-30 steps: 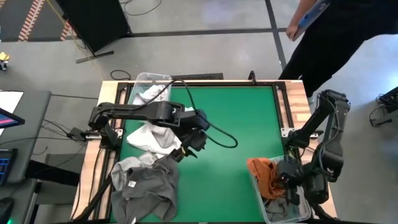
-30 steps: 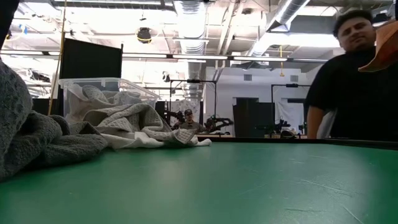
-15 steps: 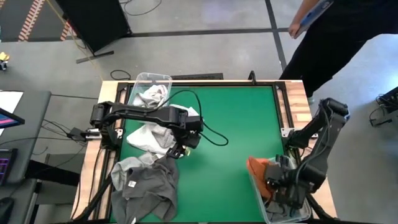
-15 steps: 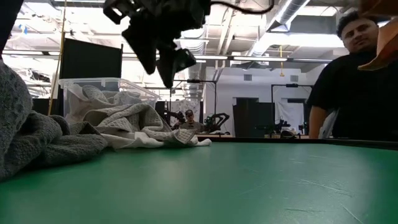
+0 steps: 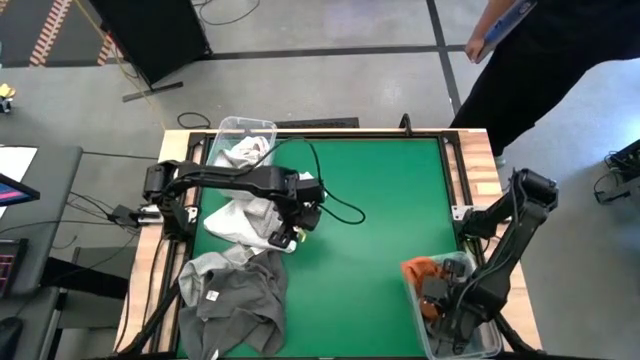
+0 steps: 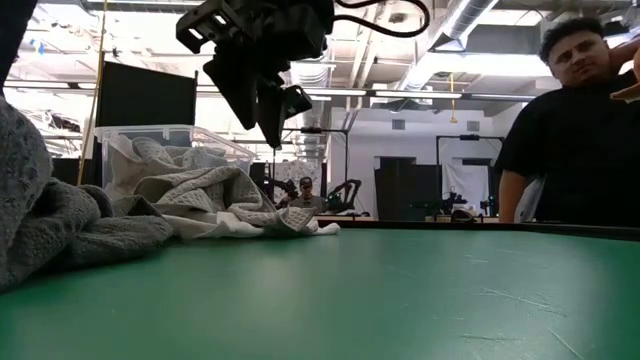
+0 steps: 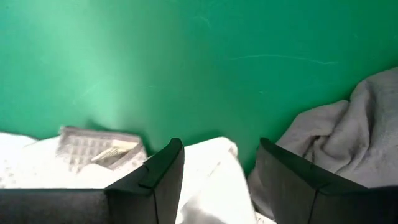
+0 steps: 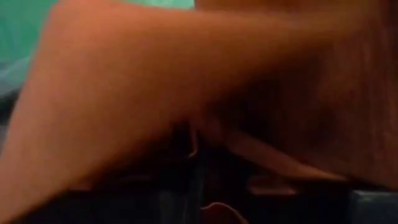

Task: Sort towels by color in basket
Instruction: Put the orange towel into the bottom transparent bin

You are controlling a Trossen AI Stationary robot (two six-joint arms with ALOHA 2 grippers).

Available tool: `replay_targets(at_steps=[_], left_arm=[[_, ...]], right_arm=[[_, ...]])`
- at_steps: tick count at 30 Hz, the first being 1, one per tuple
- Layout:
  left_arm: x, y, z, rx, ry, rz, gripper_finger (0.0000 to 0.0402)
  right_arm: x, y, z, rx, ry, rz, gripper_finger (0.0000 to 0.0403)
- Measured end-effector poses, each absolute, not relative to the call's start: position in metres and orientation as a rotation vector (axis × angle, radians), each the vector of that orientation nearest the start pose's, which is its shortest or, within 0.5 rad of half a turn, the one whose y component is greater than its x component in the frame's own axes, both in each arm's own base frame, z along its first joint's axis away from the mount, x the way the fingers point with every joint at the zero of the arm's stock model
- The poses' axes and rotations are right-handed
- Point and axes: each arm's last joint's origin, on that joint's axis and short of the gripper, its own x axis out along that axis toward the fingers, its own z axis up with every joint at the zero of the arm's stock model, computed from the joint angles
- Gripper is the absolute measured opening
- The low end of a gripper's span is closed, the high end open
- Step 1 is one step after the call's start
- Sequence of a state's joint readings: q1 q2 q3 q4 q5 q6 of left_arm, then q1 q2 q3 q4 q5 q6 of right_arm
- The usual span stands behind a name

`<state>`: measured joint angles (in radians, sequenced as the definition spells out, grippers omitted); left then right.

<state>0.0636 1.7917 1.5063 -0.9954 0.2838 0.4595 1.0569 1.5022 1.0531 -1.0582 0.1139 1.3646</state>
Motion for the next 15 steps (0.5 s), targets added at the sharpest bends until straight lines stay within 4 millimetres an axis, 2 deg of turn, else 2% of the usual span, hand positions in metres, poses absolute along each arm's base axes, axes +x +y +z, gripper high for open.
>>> replay_targets(at_steps=[8, 15], left_arm=[[0.344, 0.020, 0.290, 0.252, 1.081, -0.375, 0.0190], [0.320, 0.021, 0.337, 0.356, 0.921, -0.230, 0.0190]], right_arm=[[0.117, 0.209, 0.251, 0.421, 1.360, -0.138, 0.0128], [0.107, 0.199, 0.270, 0.437, 1.199, -0.095, 0.0128]])
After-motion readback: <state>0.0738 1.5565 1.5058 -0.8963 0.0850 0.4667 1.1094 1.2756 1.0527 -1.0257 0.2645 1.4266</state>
